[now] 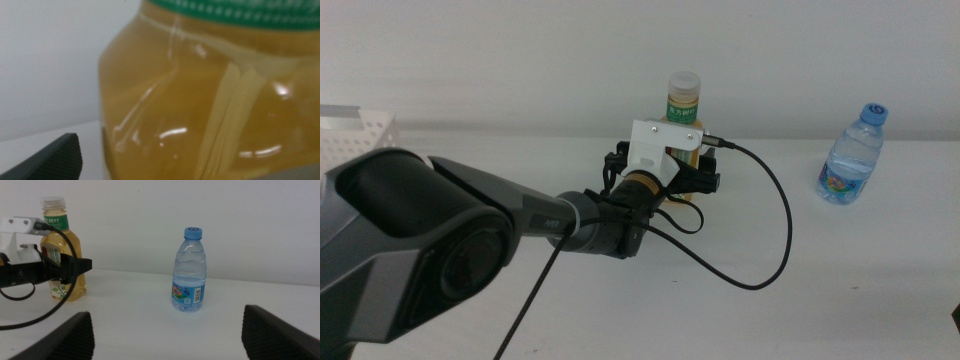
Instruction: Use arms to grab the bottles and put them into the dustbin to the left of the table.
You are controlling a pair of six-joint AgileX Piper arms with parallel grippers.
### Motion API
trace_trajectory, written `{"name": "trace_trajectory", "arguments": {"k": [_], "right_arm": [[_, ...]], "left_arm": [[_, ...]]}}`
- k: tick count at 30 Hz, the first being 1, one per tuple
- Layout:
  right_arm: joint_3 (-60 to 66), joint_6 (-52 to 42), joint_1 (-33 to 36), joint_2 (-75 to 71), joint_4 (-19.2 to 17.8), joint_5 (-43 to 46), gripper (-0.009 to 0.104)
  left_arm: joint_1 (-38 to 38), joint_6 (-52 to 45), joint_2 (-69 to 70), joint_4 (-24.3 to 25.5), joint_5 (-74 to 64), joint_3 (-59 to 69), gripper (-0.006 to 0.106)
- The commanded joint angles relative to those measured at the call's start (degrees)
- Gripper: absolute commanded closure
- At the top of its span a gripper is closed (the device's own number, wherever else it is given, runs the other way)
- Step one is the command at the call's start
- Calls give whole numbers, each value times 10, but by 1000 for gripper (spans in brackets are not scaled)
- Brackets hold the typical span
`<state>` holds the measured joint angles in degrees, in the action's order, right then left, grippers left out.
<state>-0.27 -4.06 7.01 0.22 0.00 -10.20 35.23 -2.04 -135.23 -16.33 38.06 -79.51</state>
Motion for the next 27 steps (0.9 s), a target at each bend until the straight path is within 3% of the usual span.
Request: {"name": "trace_trajectory", "arguments": {"k": [1,12,16,22,25,27], "right_arm": [[25,-1,-1,-23,0,4,16],[25,-1,-1,-23,0,4,16],[25,-1,-1,-23,0,4,16],[25,-1,-1,-23,0,4,16],[25,-1,-1,-23,0,4,16],[25,-1,-1,-23,0,4,16]], "left_arm": [[2,-1,-9,-2,0,-10,7],[-3,-1,-32,-2,14,-29,8],[-10,-12,-32,0,20,-30,27],[-10,-3,-29,-1,16,-30,75],[-10,-47,1,16,12,-18,98],[-10,-92,39,7,-9,2,102]]}}
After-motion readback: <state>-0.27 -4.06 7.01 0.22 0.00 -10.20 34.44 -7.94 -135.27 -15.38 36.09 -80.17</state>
